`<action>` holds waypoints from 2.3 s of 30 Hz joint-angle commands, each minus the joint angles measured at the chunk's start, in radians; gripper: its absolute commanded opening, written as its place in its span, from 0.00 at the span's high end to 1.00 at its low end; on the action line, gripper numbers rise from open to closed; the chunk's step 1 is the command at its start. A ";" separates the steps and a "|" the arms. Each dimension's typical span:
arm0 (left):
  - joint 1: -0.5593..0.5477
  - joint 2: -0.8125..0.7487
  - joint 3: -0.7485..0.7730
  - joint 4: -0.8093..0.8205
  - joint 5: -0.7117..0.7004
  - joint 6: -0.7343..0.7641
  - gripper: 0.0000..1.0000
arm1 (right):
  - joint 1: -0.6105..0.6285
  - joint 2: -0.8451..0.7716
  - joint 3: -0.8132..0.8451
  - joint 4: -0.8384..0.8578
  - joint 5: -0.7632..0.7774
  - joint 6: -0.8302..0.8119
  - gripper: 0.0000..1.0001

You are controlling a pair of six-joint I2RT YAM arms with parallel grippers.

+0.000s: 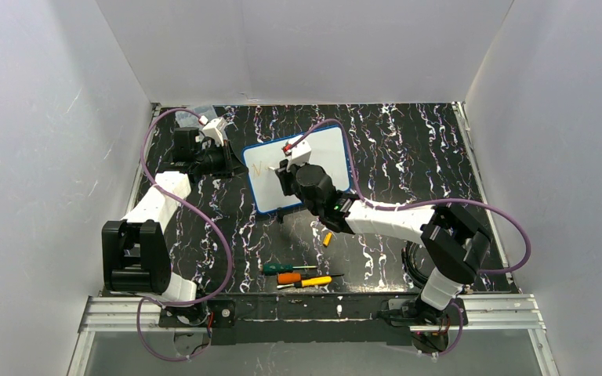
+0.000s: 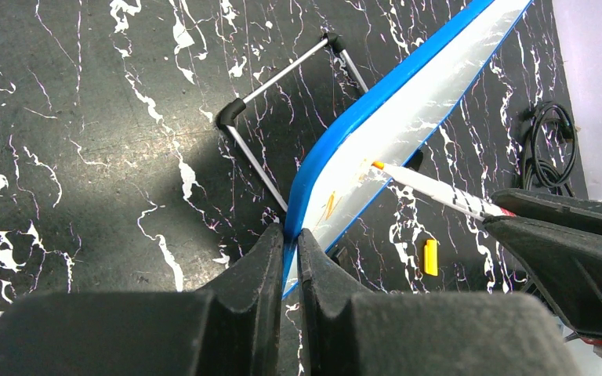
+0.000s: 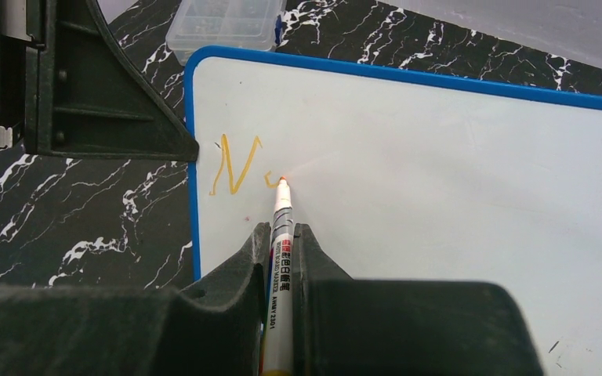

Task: Write a sentence on the whiteboard

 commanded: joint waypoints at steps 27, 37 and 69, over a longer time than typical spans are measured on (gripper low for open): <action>-0.007 -0.051 0.011 -0.018 0.035 0.001 1.00 | -0.004 0.009 0.006 0.037 -0.033 0.000 0.99; -0.007 -0.052 0.009 -0.018 0.032 0.003 1.00 | 0.011 0.001 -0.030 0.016 -0.014 0.008 0.99; -0.008 -0.061 0.008 -0.018 0.026 0.004 1.00 | 0.011 -0.130 -0.079 0.071 0.009 -0.017 0.99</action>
